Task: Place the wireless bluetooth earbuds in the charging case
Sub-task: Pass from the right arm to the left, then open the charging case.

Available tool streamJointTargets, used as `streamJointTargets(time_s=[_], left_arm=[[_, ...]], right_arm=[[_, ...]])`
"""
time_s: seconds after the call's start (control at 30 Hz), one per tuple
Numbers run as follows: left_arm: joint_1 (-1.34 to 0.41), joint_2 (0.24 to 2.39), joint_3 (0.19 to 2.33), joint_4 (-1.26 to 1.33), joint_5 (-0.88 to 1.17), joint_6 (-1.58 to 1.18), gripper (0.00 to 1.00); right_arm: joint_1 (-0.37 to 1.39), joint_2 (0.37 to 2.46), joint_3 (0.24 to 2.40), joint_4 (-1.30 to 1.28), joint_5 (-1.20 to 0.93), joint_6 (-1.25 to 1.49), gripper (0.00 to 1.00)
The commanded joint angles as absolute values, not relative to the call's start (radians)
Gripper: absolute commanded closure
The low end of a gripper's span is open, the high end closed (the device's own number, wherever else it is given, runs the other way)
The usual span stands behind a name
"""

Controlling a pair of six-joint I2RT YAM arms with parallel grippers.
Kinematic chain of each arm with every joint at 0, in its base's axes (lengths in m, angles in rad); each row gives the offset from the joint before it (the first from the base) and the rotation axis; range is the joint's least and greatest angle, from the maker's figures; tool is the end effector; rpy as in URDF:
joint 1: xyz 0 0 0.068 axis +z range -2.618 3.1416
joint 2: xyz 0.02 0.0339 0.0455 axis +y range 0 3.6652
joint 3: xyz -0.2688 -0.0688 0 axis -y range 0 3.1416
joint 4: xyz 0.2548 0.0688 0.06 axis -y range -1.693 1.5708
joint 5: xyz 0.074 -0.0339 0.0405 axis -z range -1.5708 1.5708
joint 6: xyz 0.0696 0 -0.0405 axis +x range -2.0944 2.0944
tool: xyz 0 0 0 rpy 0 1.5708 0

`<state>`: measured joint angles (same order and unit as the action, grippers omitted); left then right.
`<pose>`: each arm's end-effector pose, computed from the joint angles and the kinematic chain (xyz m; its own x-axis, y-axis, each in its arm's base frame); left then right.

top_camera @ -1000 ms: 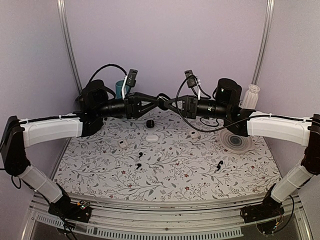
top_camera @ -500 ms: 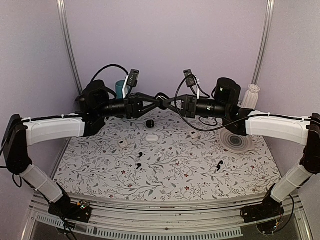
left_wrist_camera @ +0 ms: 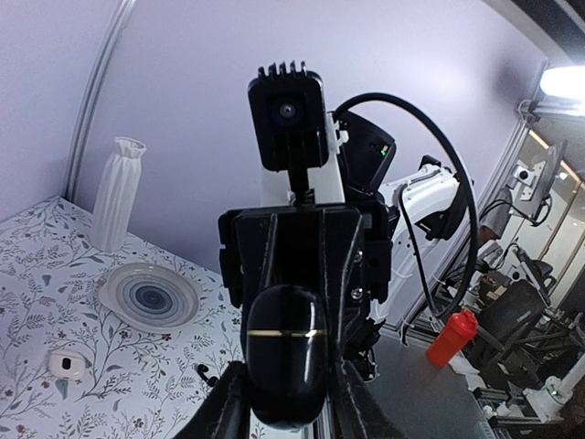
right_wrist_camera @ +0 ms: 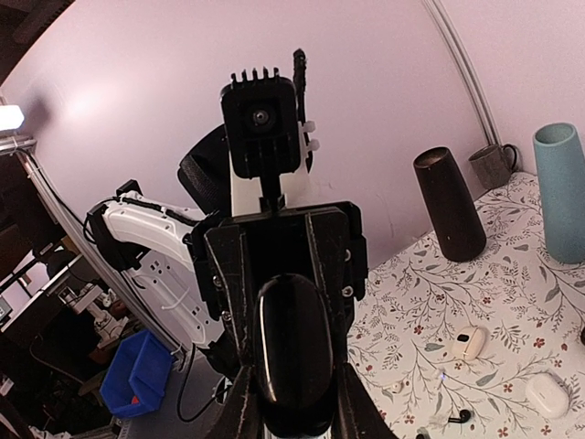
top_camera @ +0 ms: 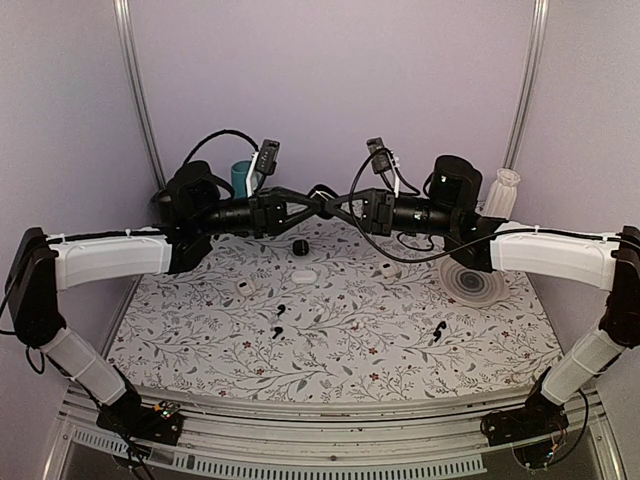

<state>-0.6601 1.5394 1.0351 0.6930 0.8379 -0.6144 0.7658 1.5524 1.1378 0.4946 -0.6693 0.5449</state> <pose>0.2701 -0.2751 0.3342 -0.4479 -0.1406 -0.8830 0.8919 -0.0003 -0.4523 0.2588 0.3088 0.3448 -0.4636 0.1182 -0.8781 -0.8760 0.0882 0.4743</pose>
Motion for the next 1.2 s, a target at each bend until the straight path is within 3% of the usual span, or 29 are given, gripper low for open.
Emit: streamJointTargets(time_s=[0.0, 0.2, 0.37, 0.43, 0.5, 0.63, 0.73, 1.17], left_arm=[[-0.664, 1.556, 1.057, 0.72, 0.842, -0.625, 0.68], [-0.664, 1.562, 1.057, 0.728, 0.845, -0.632, 0.69], [-0.663, 1.563, 1.056, 0.729, 0.845, -0.632, 0.83], [-0.663, 1.563, 1.054, 0.729, 0.847, -0.631, 0.93], [-0.662, 1.562, 1.053, 0.728, 0.847, -0.626, 1.0], [-0.654, 1.551, 1.042, 0.722, 0.856, -0.607, 1.0], [-0.649, 1.538, 1.031, 0.726, 0.871, -0.596, 1.0], [-0.648, 1.526, 1.014, 0.773, 0.977, -0.598, 1.0]], right_arm=[[0.767, 1.565, 1.142, 0.527, -0.692, 0.56, 0.96], [0.767, 1.564, 1.14, 0.528, -0.686, 0.558, 0.96], [0.767, 1.565, 1.138, 0.526, -0.684, 0.558, 0.96], [0.767, 1.567, 1.138, 0.525, -0.685, 0.56, 0.96], [0.768, 1.564, 1.137, 0.524, -0.681, 0.562, 0.91], [0.763, 1.544, 1.124, 0.516, -0.656, 0.554, 0.64], [0.745, 1.518, 1.101, 0.513, -0.635, 0.552, 0.53], [0.706, 1.503, 1.08, 0.468, -0.591, 0.553, 0.47]])
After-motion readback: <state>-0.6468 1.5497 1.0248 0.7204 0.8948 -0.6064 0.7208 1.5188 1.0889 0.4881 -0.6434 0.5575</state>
